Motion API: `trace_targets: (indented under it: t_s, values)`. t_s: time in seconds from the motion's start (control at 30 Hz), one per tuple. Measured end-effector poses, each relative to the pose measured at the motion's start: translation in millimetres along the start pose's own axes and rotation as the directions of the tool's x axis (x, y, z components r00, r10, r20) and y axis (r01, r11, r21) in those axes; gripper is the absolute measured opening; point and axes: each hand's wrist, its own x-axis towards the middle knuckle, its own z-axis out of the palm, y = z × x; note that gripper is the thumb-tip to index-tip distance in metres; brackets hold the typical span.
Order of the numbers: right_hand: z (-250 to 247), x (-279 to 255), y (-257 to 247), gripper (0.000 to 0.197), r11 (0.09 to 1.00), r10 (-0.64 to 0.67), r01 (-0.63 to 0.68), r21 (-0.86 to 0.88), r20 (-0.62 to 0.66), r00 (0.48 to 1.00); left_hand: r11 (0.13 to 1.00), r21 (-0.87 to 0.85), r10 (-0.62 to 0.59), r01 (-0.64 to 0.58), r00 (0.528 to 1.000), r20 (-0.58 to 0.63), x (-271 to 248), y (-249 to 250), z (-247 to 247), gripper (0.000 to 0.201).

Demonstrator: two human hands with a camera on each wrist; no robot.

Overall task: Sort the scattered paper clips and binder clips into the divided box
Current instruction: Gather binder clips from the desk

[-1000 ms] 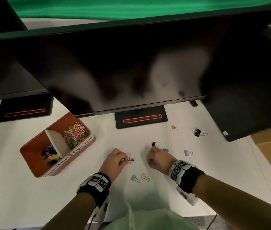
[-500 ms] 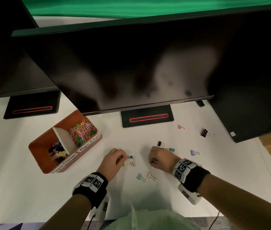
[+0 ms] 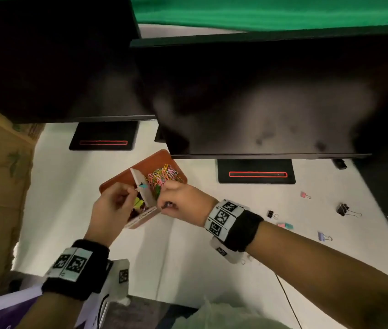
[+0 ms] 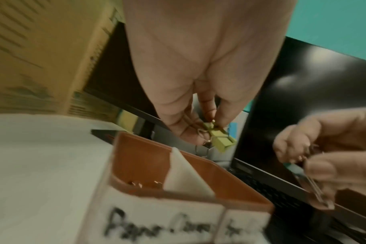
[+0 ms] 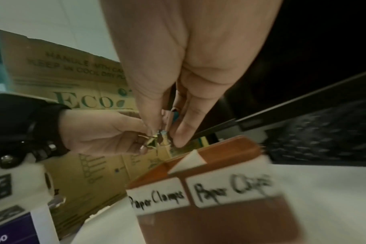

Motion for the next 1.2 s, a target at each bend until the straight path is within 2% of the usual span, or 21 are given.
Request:
trace_targets:
  t_s: [0.07, 0.13, 0.2, 0.23, 0.33, 0.43, 0.53, 0.6, 0.7, 0.77, 0.87, 0.93, 1.13, 1.2]
  values:
    - [14, 40, -19, 0.016, 1.000, -0.004, 0.005, -0.015, 0.044, 0.999, 0.991, -0.051, -0.122, 0.120, 0.992, -0.026, 12, -15, -17, 0.011]
    - [26, 68, -31, 0.025, 0.999, 0.028, -0.026, -0.031, 0.086, 0.996, 0.951, -0.184, -0.242, 0.248, 0.969, 0.055, 19, -24, -29, 0.018]
    - [32, 80, -33, 0.033, 0.998, 0.058, -0.055, -0.031, 0.107, 0.993, 0.945, -0.183, -0.257, 0.270, 0.962, 0.094, 21, -27, -35, 0.026]
    - [32, 79, -31, 0.034, 0.998, 0.065, -0.062, -0.033, 0.103, 0.993, 0.959, -0.149, -0.229, 0.242, 0.969, 0.096, 21, -27, -37, 0.029]
    - [19, 53, -16, 0.026, 0.996, 0.090, -0.088, -0.029, 0.056, 0.994, 0.994, -0.093, -0.057, 0.065, 0.995, 0.084, 12, -10, -37, 0.022]
    - [4, 1, 17, 0.021, 0.981, 0.179, -0.177, -0.081, 0.030, 0.983, 0.980, 0.077, 0.168, -0.183, 0.971, 0.168, 1, 4, -19, 0.020]
    - [-5, -64, 53, 0.020, 0.925, 0.352, -0.340, -0.168, 0.048, 0.935, 0.954, 0.049, 0.262, -0.295, 0.903, 0.340, -9, 5, 19, 0.021]
    - [-6, -105, 69, 0.021, 0.891, 0.434, -0.411, -0.193, 0.101, 0.895, 0.933, 0.030, 0.306, -0.359, 0.835, 0.457, -18, 9, 52, 0.025]
    - [0, -153, 80, 0.030, 0.866, 0.494, -0.448, -0.223, 0.229, 0.839, 0.887, 0.042, 0.341, -0.461, 0.712, 0.614, -32, 15, 101, 0.031]
    - [7, -173, 84, 0.033, 0.854, 0.518, -0.474, -0.213, 0.271, 0.812, 0.863, 0.059, 0.321, -0.501, 0.635, 0.702, -41, 17, 132, 0.037]
    - [19, -186, 88, 0.030, 0.859, 0.512, -0.481, -0.174, 0.279, 0.812, 0.834, 0.100, 0.266, -0.543, 0.554, 0.789, -53, 14, 168, 0.043]
    - [24, -189, 91, 0.025, 0.857, 0.516, -0.495, -0.146, 0.264, 0.815, 0.841, 0.118, 0.226, -0.528, 0.541, 0.810, -57, 11, 184, 0.041]
    - [25, -202, 101, 0.011, 0.862, 0.507, -0.490, -0.131, 0.178, 0.843, 0.850, 0.193, 0.179, -0.490, 0.613, 0.769, -56, 5, 198, 0.011]
    - [24, -206, 105, 0.010, 0.868, 0.495, -0.476, -0.140, 0.170, 0.852, 0.849, 0.225, 0.158, -0.477, 0.637, 0.754, -54, 4, 198, 0.010]
